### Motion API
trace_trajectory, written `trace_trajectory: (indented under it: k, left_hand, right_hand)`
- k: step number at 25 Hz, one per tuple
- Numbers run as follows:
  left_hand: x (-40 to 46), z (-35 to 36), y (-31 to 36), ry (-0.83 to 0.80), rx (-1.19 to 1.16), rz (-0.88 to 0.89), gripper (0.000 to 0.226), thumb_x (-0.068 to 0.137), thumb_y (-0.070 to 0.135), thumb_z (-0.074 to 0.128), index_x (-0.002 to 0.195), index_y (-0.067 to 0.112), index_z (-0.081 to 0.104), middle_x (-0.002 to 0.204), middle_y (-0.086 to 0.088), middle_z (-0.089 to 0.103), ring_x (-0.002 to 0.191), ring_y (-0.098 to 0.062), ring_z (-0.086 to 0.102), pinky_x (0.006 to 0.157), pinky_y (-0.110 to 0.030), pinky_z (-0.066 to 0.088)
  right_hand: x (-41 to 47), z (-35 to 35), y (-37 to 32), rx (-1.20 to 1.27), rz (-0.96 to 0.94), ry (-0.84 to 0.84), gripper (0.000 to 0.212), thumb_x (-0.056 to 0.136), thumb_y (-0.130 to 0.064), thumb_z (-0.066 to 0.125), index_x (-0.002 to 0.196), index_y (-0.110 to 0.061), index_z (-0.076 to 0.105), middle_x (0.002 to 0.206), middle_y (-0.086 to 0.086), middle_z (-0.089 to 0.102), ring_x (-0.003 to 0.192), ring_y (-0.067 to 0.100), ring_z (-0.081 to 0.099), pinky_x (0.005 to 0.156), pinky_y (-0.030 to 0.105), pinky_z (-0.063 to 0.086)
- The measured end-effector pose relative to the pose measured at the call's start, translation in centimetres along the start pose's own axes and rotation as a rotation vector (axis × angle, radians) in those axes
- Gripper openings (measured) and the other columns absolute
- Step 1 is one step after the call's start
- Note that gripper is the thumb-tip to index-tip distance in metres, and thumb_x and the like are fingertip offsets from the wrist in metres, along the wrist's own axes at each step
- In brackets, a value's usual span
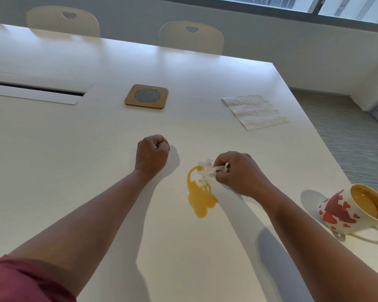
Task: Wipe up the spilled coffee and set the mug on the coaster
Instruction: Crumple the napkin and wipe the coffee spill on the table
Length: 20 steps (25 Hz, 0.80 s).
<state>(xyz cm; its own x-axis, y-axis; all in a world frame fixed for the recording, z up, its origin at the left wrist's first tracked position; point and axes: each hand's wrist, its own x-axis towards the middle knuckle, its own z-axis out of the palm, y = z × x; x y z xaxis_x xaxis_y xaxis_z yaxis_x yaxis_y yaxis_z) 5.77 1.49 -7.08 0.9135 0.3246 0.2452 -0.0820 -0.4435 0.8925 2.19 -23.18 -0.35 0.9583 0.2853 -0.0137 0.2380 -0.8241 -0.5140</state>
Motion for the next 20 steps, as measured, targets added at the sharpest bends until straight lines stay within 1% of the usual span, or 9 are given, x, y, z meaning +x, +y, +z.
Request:
trace_trajectory:
  k: [2, 4, 5, 7, 8, 10, 12, 14, 20]
  left_hand:
    - [0.1, 0.1, -0.1, 0.0, 0.001, 0.004, 0.021, 0.071, 0.008, 0.045, 0.059, 0.004, 0.062, 0.042, 0.015, 0.05, 0.041, -0.003, 0.045, 0.042, -0.012, 0.028]
    - [0.1, 0.1, -0.1, 0.002, 0.002, 0.009, 0.022, 0.071, 0.007, 0.045, 0.058, 0.005, 0.062, 0.043, 0.016, 0.052, 0.041, -0.002, 0.045, 0.042, -0.012, 0.029]
    - [0.1, 0.1, -0.2, 0.002, 0.003, 0.011, 0.022, 0.072, 0.007, 0.046, 0.058, 0.006, 0.063, 0.043, 0.016, 0.053, 0.041, -0.001, 0.046, 0.042, -0.012, 0.029]
    - [0.2, 0.1, -0.2, 0.001, 0.001, 0.007, 0.022, 0.072, 0.006, 0.046, 0.058, 0.007, 0.063, 0.043, 0.016, 0.053, 0.041, -0.002, 0.046, 0.043, -0.012, 0.03]
    - [0.2, 0.1, -0.2, 0.001, 0.0, 0.004, 0.022, 0.072, 0.006, 0.046, 0.058, 0.006, 0.063, 0.043, 0.015, 0.053, 0.041, -0.002, 0.046, 0.043, -0.012, 0.029]
    - [0.2, 0.1, -0.2, 0.003, 0.001, 0.006, 0.022, 0.072, 0.007, 0.046, 0.058, 0.006, 0.064, 0.043, 0.015, 0.052, 0.041, -0.003, 0.045, 0.043, -0.012, 0.029]
    - [0.2, 0.1, -0.2, 0.002, 0.004, 0.008, 0.022, 0.072, 0.006, 0.046, 0.059, 0.005, 0.064, 0.042, 0.016, 0.051, 0.041, -0.003, 0.045, 0.042, -0.012, 0.028]
    - [0.2, 0.1, -0.1, 0.003, 0.007, 0.011, 0.023, 0.073, 0.004, 0.046, 0.058, 0.006, 0.064, 0.042, 0.016, 0.051, 0.04, -0.003, 0.045, 0.042, -0.012, 0.028]
    - [0.2, 0.1, -0.1, 0.004, 0.009, 0.015, 0.025, 0.075, 0.001, 0.046, 0.058, 0.007, 0.064, 0.045, 0.015, 0.056, 0.042, -0.002, 0.046, 0.042, -0.01, 0.028]
  right_hand:
    - [1.1, 0.0, 0.2, -0.005, 0.031, 0.032, 0.013, 0.077, -0.017, 0.065, 0.085, -0.028, 0.07, 0.074, -0.009, 0.067, 0.078, 0.022, 0.061, 0.071, 0.033, 0.05]
    - [2.2, 0.5, 0.3, -0.052, 0.046, 0.015, 0.021, 0.084, -0.014, 0.061, 0.098, -0.023, 0.074, 0.09, -0.001, 0.074, 0.09, 0.026, 0.063, 0.08, 0.036, 0.052]
    - [2.6, 0.8, 0.2, -0.079, 0.042, -0.001, 0.024, 0.086, -0.013, 0.058, 0.101, -0.021, 0.075, 0.097, 0.002, 0.075, 0.096, 0.028, 0.063, 0.083, 0.038, 0.052]
    - [3.5, 1.4, 0.0, -0.135, 0.018, -0.037, 0.026, 0.088, -0.008, 0.053, 0.097, -0.016, 0.076, 0.104, 0.007, 0.074, 0.102, 0.032, 0.063, 0.085, 0.04, 0.053]
    - [3.8, 1.6, -0.2, -0.158, 0.005, -0.051, 0.027, 0.087, -0.004, 0.051, 0.094, -0.014, 0.075, 0.105, 0.008, 0.074, 0.103, 0.034, 0.062, 0.083, 0.04, 0.053]
    - [4.3, 2.1, -0.9, -0.182, -0.028, -0.073, 0.034, 0.085, 0.001, 0.048, 0.095, -0.017, 0.075, 0.105, 0.006, 0.071, 0.103, 0.032, 0.062, 0.079, 0.035, 0.05]
    - [4.4, 2.6, -1.6, -0.193, -0.079, -0.104, 0.045, 0.085, 0.003, 0.047, 0.108, -0.022, 0.077, 0.114, 0.002, 0.071, 0.106, 0.028, 0.062, 0.082, 0.032, 0.049]
    - [4.4, 3.1, -2.3, -0.202, -0.154, -0.144, 0.049, 0.086, 0.003, 0.047, 0.113, -0.025, 0.076, 0.119, -0.001, 0.07, 0.108, 0.025, 0.062, 0.086, 0.032, 0.05]
    - [4.0, 3.6, -2.9, -0.221, -0.348, -0.293, 0.05, 0.085, 0.005, 0.049, 0.109, -0.027, 0.078, 0.119, -0.009, 0.07, 0.108, 0.02, 0.06, 0.091, 0.034, 0.05]
